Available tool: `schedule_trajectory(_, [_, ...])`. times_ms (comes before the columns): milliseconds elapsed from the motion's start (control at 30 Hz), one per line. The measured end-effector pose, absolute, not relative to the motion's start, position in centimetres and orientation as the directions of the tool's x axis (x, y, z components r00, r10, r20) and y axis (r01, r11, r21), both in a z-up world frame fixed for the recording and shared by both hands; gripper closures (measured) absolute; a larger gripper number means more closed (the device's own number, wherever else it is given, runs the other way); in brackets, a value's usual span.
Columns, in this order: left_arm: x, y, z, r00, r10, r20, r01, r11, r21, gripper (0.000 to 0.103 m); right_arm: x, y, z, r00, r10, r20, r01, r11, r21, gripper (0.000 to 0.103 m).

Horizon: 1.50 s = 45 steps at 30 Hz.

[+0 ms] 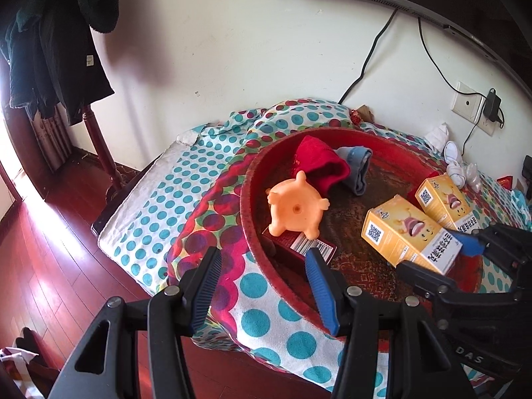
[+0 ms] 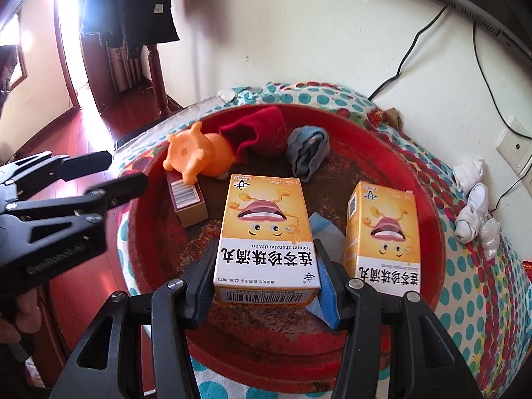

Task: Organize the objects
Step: 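Carry the yellow box over the red tray with the right tool, then open the right tool to drop the yellow box into the tray, then move the right tool to the plastic-wrapped white bundle and grasp it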

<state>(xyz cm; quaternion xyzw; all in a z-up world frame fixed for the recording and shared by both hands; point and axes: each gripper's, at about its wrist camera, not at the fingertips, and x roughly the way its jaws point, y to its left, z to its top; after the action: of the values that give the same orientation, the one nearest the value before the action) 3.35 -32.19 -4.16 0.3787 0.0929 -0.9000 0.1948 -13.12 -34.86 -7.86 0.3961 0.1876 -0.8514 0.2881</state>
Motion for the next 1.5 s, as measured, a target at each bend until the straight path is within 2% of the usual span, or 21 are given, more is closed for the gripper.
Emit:
schedule_trajectory(533, [2.9,-31.8,-4.5,-0.633,-0.262,-0.728,0.407,-0.913,-0.026,0.049,-13.5,-35.8,-9.7,-0.506,-0.313,-0.803,0.654,-0.747,-0.121,0.053])
schedule_trajectory(733, [2.8,-31.7,-4.6,-0.63,-0.264,-0.73,0.408,-0.913,-0.022,0.049,-13.5,-34.9,-8.7,-0.504,-0.36,-0.785,0.653,-0.754,-0.073,0.04])
schedule_trajectory(1067, [2.7,-31.4,-4.8,-0.622,-0.268,-0.736,0.404,-0.915,-0.009,0.049,-12.2,-30.1,-4.6,-0.543,-0.434,-0.719,0.633,-0.774,-0.01,0.04])
schedule_trajectory(1267, [2.5,-30.6,-4.8,-0.628,-0.262,-0.733,0.383,-0.924,0.002,0.049,-15.2,-23.0,-4.1,-0.607,-0.358,-0.709,0.522,-0.853,-0.016,0.039])
schedule_trajectory(1500, [1.9,-29.5,-5.4,-0.616,-0.281,-0.736,0.361,-0.931,0.053,0.049,-22.4,-12.7,-5.5,-0.688,-0.182,-0.702,0.319,-0.945,-0.068,0.039])
